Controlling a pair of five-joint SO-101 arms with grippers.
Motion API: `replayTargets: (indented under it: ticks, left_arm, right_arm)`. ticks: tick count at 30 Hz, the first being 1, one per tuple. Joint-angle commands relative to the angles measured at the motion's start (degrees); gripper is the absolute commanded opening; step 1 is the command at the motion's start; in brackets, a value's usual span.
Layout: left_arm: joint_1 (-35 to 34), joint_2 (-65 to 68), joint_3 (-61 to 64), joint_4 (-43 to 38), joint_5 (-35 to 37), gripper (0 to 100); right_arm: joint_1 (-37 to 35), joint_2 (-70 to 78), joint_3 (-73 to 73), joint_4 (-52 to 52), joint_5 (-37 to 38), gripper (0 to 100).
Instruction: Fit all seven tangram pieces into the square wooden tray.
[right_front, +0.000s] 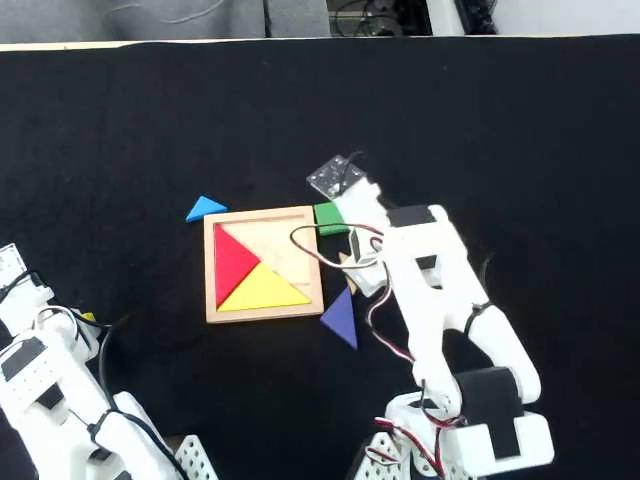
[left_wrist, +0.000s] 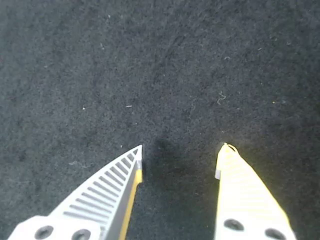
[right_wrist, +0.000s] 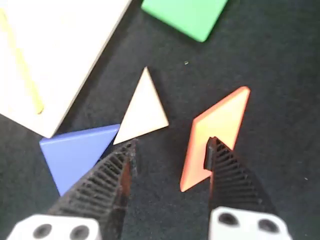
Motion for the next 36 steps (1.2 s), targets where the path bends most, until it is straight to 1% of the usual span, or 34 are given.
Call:
replayTargets:
  ticks: [1, 5, 10, 14, 22, 31, 36]
  left_arm:
    - [0.4, -0.97, -1.45, -0.62, -0.35, 24]
    - [0.4, -0.97, -1.45, -0.62, -0.35, 24]
    - [0.4, -0.97, -1.45, -0.62, -0.35, 24]
    - [0.4, -0.97, -1.45, -0.62, -0.35, 24]
    - [0.4, -0.97, -1.45, -0.62, -0.26, 24]
    - [0.4, -0.97, -1.45, -0.62, -0.26, 24]
    - [0.4, -0.97, -1.45, -0.62, -0.26, 24]
  right_arm:
    - [2.9, 4.35, -3.82, 0.09, 0.79, 21.2]
    - [5.01, 11.12, -7.08, 0.0, 3.69, 21.2]
    - [6.07, 15.6, -9.01, -0.44, 3.87, 21.1]
    - [7.82, 15.43, -9.27, -1.32, 3.87, 21.1]
    - [7.65, 7.69, -8.92, -1.41, 3.52, 21.1]
    - [7.82, 15.08, -13.23, -1.49, 3.96, 21.1]
    - [7.91, 15.6, -14.02, -1.58, 4.13, 21.1]
